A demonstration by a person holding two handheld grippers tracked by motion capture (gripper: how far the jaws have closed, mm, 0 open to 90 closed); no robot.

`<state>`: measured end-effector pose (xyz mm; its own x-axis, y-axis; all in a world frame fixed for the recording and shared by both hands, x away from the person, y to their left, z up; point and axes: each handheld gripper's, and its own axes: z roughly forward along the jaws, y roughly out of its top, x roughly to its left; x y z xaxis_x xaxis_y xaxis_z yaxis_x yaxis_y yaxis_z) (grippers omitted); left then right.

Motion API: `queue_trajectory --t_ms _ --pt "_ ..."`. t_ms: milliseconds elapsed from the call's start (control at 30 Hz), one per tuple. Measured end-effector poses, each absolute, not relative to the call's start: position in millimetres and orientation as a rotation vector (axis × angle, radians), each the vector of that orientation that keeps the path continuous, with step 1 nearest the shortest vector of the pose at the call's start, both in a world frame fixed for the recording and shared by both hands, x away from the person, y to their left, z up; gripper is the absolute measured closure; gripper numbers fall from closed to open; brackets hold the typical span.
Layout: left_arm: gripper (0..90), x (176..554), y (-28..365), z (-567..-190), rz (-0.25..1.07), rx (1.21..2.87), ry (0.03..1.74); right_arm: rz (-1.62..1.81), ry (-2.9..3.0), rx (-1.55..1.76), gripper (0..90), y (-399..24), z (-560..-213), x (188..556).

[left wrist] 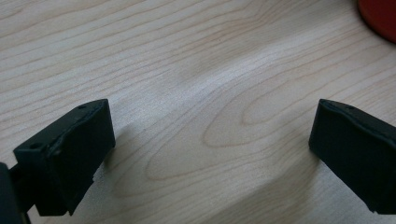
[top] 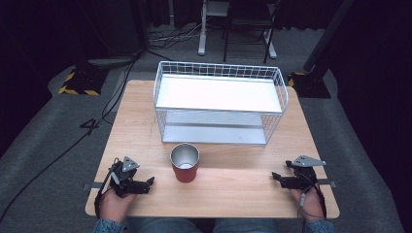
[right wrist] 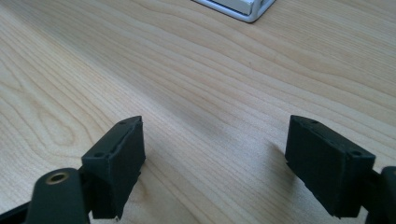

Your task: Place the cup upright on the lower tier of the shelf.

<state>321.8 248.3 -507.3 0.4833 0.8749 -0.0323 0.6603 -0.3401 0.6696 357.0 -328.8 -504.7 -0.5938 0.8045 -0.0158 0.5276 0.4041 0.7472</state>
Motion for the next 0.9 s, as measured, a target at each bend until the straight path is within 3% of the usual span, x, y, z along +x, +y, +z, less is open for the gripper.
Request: queue_trajectory --t_ms 700,900 --pt "0.1 320 251 -506 0.435 2.086 1.271 1.011 2.280 1.136 21.5 -328 -505 356" --pt "0.1 314 251 -496 0.425 2.009 1.212 1.011 2.280 1.141 21.6 -328 -505 356"
